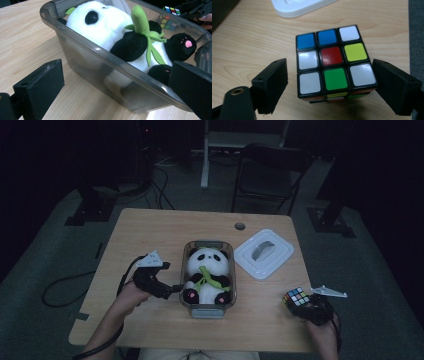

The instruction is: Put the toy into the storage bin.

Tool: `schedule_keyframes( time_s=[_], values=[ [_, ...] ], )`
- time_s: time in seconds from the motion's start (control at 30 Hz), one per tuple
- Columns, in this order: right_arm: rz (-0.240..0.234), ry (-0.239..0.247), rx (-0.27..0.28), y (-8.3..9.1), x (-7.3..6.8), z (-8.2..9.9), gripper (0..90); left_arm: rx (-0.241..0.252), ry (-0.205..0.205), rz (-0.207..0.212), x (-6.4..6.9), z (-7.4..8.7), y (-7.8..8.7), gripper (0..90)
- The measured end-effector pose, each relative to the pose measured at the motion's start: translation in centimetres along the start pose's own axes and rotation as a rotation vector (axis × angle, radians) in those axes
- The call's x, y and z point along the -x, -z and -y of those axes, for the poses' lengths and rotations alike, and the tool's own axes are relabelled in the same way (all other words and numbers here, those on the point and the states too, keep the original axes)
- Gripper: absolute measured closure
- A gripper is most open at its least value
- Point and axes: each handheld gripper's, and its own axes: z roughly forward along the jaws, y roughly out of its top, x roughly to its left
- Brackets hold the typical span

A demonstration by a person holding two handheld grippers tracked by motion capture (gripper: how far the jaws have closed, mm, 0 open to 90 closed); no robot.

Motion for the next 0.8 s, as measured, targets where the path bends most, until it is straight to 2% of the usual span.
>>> schedule_keyframes(
  time_s=[0.07, 0.1, 0.13, 0.27, 0.37, 0.5, 0.73, 0.8],
  values=[
    [0.003, -0.002, -0.010, -0.4, 0.1, 0.1, 23.9, -0.001, 0.004, -0.001, -0.1, 0.1, 0.0, 0.9],
    [0.003, -0.002, -0.010, -0.4, 0.1, 0.1, 23.9, -0.001, 0.004, -0.001, -0.1, 0.1, 0.0, 0.9],
    [0.000, -0.002, -0.009, -0.4, 0.2, 0.2, 29.0, -0.005, 0.002, -0.002, -0.1, 0.1, 0.0, 0.9],
    [-0.006, 0.006, -0.004, -0.2, 0.4, 0.0, 33.3, -0.008, 0.007, -0.006, -0.2, 0.2, -0.1, 0.8],
    [-0.009, -0.007, -0.015, -0.1, 0.6, -0.4, 33.5, -0.009, 0.005, -0.007, -0.2, 0.1, -0.1, 0.9],
    [0.001, 0.005, -0.017, -0.1, 0.4, -0.7, 33.6, -0.010, 0.004, -0.008, -0.2, 0.1, -0.1, 0.9],
    [-0.049, 0.050, -0.003, 0.3, -1.0, -2.1, 33.6, -0.014, 0.002, -0.004, -0.2, 0.1, -0.1, 0.9],
    [-0.080, 0.083, 0.016, 0.7, -2.0, -3.2, 33.6, -0.015, 0.000, -0.005, -0.2, 0.1, -0.1, 0.9]
  ],
)
